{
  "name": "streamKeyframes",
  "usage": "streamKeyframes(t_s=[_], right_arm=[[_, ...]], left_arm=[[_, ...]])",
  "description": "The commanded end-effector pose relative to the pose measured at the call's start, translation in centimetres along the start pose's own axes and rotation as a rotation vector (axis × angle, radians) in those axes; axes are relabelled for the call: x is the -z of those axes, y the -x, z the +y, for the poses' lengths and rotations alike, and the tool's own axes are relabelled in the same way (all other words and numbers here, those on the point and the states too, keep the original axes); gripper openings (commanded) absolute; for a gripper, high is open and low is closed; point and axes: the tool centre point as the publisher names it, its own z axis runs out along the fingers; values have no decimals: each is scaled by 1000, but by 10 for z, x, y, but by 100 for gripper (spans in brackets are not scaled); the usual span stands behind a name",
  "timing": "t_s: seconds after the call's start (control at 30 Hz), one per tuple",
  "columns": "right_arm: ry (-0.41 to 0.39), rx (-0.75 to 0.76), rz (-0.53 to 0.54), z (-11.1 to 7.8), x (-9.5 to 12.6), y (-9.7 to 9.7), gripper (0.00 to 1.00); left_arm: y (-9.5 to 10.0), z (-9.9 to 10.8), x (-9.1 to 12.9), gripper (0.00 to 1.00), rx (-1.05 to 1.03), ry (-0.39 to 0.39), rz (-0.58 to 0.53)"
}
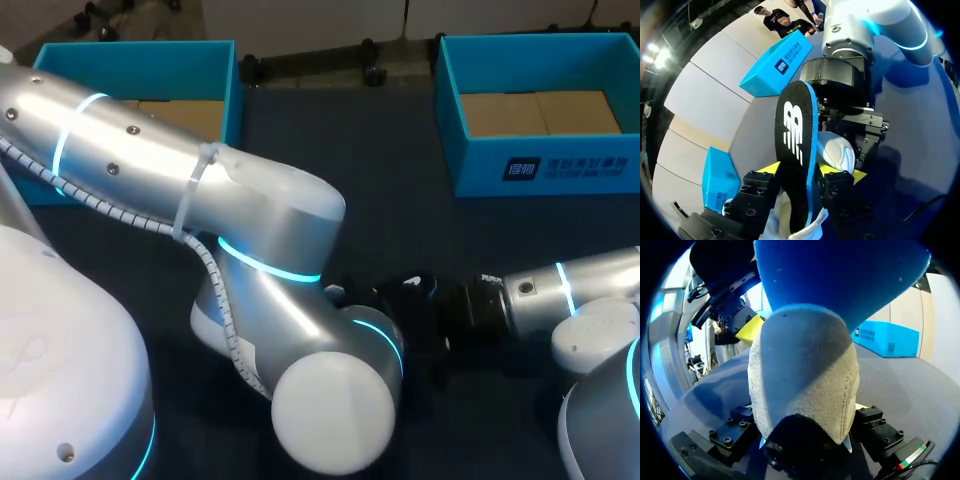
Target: Take the shoe out of the shoebox, open the shoe tongue, remove and reinsert the insole, then place the shoe into the shoebox
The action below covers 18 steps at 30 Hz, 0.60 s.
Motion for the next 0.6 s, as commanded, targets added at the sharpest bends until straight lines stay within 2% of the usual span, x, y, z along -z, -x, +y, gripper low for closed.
streamKeyframes(t_s=[0.03, 0.1, 0.2, 0.23, 0.27, 0.6], right_arm=[[-4, 0, -2, 1, -1, -1, 0], [-4, 0, -2, 1, -1, -1, 0], [-4, 0, -2, 1, -1, -1, 0], [-4, 0, -2, 1, -1, -1, 0], [-4, 0, -2, 1, -1, -1, 0], [-4, 0, -2, 1, -1, -1, 0]], left_arm=[[3, 1, -2, 40, 0, -7, 7], [4, 1, -2, 39, 0, -10, 7], [5, 0, -4, 23, -1, -12, 9], [5, -1, -4, 15, -1, -13, 10], [6, -1, -3, 0, -1, -15, 11], [14, -6, 6, 0, 19, -39, 22]])
